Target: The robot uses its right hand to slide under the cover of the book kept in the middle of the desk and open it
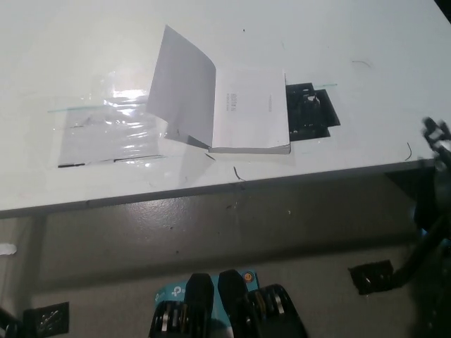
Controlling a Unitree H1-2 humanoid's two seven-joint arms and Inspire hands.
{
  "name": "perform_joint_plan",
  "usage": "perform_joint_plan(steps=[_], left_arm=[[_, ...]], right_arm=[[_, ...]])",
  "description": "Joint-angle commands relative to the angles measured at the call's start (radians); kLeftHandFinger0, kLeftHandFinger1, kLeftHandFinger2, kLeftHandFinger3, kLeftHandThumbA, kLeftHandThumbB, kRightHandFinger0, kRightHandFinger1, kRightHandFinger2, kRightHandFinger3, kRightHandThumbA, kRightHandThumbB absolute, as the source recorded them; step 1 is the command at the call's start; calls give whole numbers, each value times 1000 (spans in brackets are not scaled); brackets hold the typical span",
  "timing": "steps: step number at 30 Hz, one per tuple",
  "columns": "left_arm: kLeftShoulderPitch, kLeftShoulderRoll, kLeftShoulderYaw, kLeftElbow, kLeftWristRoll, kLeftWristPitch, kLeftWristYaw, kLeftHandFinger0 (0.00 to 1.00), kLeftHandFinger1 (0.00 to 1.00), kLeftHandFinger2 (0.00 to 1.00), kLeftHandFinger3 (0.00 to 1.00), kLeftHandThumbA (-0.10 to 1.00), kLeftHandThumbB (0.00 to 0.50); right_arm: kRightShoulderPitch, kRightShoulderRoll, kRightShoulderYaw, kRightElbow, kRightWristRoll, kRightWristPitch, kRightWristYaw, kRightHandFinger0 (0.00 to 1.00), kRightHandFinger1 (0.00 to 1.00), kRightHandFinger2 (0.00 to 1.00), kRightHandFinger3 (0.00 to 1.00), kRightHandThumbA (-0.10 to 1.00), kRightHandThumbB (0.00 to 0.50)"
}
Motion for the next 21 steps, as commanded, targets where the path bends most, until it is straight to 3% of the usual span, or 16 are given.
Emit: perform_joint_plan(steps=[1,4,6,10,18,21], left_arm=[[-13,12,12,-17,-22,-41,-24,883,894,955,1000,949,0],[-19,14,12,-14,-14,-41,-2,812,850,897,962,917,0],[-19,14,12,-15,-15,-44,-8,841,860,901,962,894,0],[-24,16,8,-8,-11,-50,-8,817,835,891,969,926,0],[-28,13,3,-15,-17,-46,-25,856,862,884,950,959,0],[-51,17,14,20,-19,-65,-8,830,823,862,950,904,0]], right_arm=[[-12,-17,-49,24,92,-55,-4,1000,1000,1000,1000,1000,250],[-3,-16,-86,89,74,-105,-33,972,1000,1000,1000,1000,240],[8,-9,-95,162,47,-146,-38,911,987,1000,1000,1000,258],[16,16,-106,249,42,-181,-58,922,1000,1000,1000,1000,211],[21,49,-101,446,23,-275,-81,975,1000,1000,1000,1000,218],[25,55,-82,541,-1,-303,-88,859,1000,1000,1000,1000,207]])
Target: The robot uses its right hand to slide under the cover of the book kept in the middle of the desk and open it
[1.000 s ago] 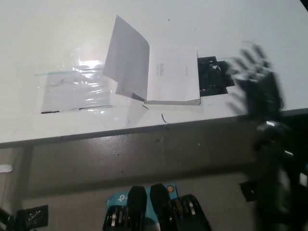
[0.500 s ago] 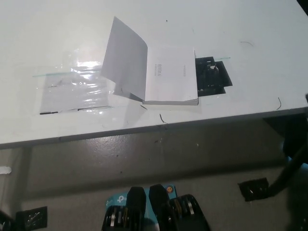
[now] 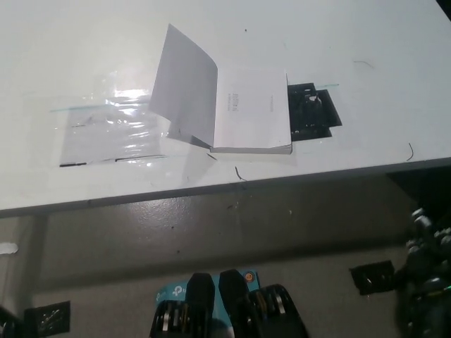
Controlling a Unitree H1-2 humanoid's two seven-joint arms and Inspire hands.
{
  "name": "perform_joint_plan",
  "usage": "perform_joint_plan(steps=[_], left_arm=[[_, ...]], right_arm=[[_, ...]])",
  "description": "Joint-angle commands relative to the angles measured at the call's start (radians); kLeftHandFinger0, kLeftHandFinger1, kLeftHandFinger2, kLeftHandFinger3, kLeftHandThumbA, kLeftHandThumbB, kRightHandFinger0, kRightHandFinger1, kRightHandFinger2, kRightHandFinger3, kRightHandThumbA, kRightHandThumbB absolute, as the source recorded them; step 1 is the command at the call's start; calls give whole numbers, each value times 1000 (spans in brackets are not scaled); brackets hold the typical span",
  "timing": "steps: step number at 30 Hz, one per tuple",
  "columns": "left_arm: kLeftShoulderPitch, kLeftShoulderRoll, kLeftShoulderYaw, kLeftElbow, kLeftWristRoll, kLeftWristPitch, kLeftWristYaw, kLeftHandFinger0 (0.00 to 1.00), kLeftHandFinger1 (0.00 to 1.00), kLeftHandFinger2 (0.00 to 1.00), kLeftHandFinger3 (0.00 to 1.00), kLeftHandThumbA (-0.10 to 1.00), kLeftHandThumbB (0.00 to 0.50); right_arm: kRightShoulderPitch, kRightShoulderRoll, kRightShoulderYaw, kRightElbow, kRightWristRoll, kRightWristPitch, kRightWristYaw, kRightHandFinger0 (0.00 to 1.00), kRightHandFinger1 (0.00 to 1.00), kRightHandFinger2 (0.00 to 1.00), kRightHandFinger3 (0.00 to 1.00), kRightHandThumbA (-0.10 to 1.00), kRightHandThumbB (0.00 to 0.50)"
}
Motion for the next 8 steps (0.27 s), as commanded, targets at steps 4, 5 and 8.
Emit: perform_joint_plan(steps=[4,5,8], left_arm=[[-40,20,3,15,-14,-43,-22,825,857,901,980,929,0],[-37,21,-2,15,-10,-44,-28,826,860,905,984,939,0],[-38,19,2,11,-16,-40,-28,824,849,927,995,941,0]], right_arm=[[-13,11,16,103,-8,-123,-11,853,1000,1000,1000,1000,194],[-12,13,15,107,-4,-120,-18,850,1000,1000,1000,1000,193],[-12,14,18,129,-3,-126,-14,834,971,1000,1000,1000,184]])
